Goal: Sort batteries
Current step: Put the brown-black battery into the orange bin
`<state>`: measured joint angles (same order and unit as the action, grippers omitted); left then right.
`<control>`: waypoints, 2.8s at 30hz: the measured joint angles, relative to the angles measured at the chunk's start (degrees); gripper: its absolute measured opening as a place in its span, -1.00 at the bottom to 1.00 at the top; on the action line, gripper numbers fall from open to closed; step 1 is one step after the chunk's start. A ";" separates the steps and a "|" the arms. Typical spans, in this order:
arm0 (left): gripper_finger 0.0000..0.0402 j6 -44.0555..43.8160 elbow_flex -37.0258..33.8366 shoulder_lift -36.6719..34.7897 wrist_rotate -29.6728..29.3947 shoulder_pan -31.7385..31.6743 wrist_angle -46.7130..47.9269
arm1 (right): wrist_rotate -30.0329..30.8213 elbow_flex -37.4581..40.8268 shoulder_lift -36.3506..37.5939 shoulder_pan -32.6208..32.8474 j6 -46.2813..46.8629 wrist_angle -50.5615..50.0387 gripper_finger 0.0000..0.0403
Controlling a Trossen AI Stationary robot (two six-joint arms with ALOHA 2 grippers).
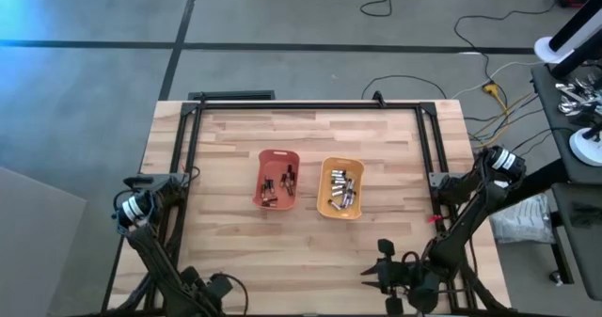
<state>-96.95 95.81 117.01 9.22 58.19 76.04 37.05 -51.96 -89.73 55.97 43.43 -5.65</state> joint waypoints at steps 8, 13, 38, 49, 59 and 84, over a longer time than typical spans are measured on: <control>-0.02 5.33 -6.98 -0.64 4.31 -0.29 -2.78 | 3.71 0.00 0.00 0.91 -0.40 -0.02 -0.53; 0.04 9.08 -12.76 -0.88 11.93 -0.72 -8.62 | 3.70 0.04 0.00 0.91 -0.58 -0.04 -0.45; -0.54 8.19 -30.60 -5.49 11.03 -8.41 -21.81 | 3.55 1.15 -0.02 0.86 -2.05 -0.07 -0.32; -0.63 2.16 -29.78 -5.57 9.08 -16.14 -26.21 | 3.01 1.77 -0.04 0.89 -1.94 -0.05 -0.34; -0.63 4.29 -27.02 -7.30 -1.05 -18.41 -20.99 | 2.85 1.77 -0.04 0.89 -1.92 -0.06 -0.35; 0.03 31.88 -49.43 -25.04 6.42 -22.58 -12.70 | 3.11 2.46 -0.04 0.89 -0.86 -0.10 -0.26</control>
<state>-65.07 46.38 91.97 15.65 35.62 63.35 40.15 -49.50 -89.78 56.86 42.57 -5.75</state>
